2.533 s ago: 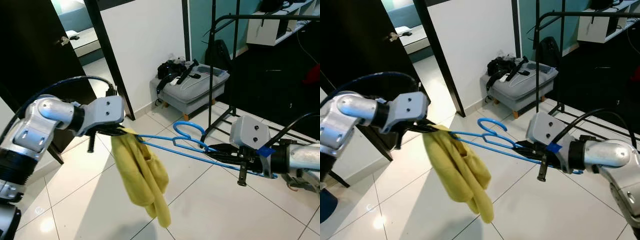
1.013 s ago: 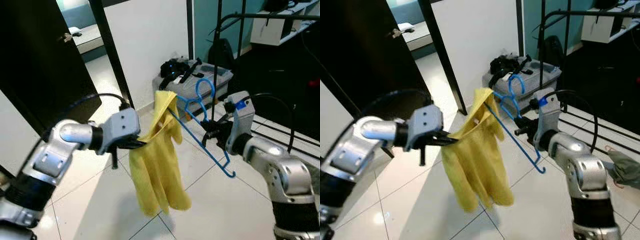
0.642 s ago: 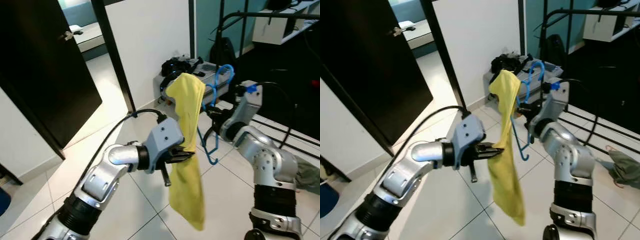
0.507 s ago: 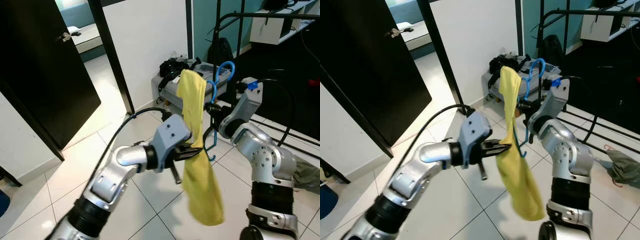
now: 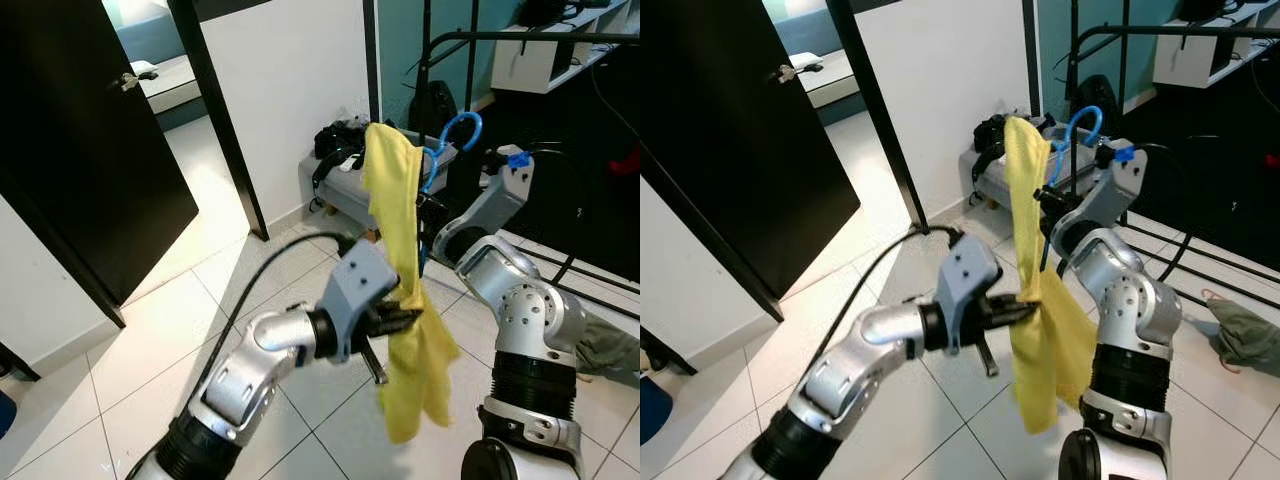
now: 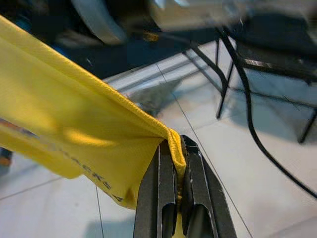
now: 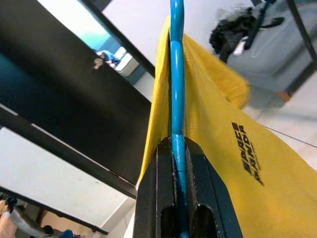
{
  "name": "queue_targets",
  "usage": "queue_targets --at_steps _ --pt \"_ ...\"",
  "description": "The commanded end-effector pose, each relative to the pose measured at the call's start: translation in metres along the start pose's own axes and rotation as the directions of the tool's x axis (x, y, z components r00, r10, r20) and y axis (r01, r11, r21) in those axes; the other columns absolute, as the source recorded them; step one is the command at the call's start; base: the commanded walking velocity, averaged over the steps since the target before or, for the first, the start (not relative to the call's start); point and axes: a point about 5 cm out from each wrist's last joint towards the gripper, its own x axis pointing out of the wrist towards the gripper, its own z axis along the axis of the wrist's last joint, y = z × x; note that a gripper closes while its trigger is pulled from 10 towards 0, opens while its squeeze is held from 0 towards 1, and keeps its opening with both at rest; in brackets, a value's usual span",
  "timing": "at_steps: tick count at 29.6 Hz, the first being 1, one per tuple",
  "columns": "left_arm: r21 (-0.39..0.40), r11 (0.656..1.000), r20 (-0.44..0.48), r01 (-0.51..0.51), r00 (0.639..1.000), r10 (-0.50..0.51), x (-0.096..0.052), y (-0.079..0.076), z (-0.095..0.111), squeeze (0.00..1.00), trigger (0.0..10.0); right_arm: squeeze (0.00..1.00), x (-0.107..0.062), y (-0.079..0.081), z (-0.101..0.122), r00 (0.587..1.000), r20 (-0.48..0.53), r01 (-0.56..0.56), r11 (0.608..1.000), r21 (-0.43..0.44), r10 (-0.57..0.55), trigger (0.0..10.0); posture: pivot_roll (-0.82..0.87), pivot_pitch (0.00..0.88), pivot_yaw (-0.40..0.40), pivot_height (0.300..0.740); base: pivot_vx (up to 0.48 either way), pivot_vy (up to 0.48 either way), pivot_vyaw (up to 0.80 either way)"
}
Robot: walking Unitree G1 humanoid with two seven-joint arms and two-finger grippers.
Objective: Hang hanger
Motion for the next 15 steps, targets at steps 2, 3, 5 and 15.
queue_targets --at_steps 2,3,5,15 --pt "0.048 0.994 -0.125 0.101 0.988 -0.095 -0.006 -0.011 -0.021 0.0 10.0 0.0 0.003 0.015 0.014 0.996 0.064 -0.06 0.998 0.027 0.058 10.0 -0.09 0.0 0.137 0.74 0.0 0.0 0.0" --pt "0.048 0.994 -0.125 0.101 0.988 -0.095 -0.006 -0.011 -0.021 0.0 10.0 0.0 0.003 0.015 0.014 0.996 0.064 -0.06 0.998 0.027 0.058 10.0 -0.09 0.0 0.137 0.74 0.0 0.0 0.0" --pt "0.11 0.993 -0.173 0.033 0.985 -0.013 -0.013 0.002 -0.026 0.0 10.0 0.0 0.003 0.015 0.014 0.996 0.058 -0.071 0.997 0.04 0.068 10.0 -0.1 0.0 0.136 0.74 0.0 0.0 0.0" --pt "0.447 0.827 -0.167 -0.342 0.876 0.452 -0.044 0.079 -0.006 0.0 10.0 0.0 0.002 0.019 0.016 0.992 0.051 -0.119 0.982 0.15 0.112 10.0 -0.09 0.0 0.127 0.74 0.0 0.0 0.0"
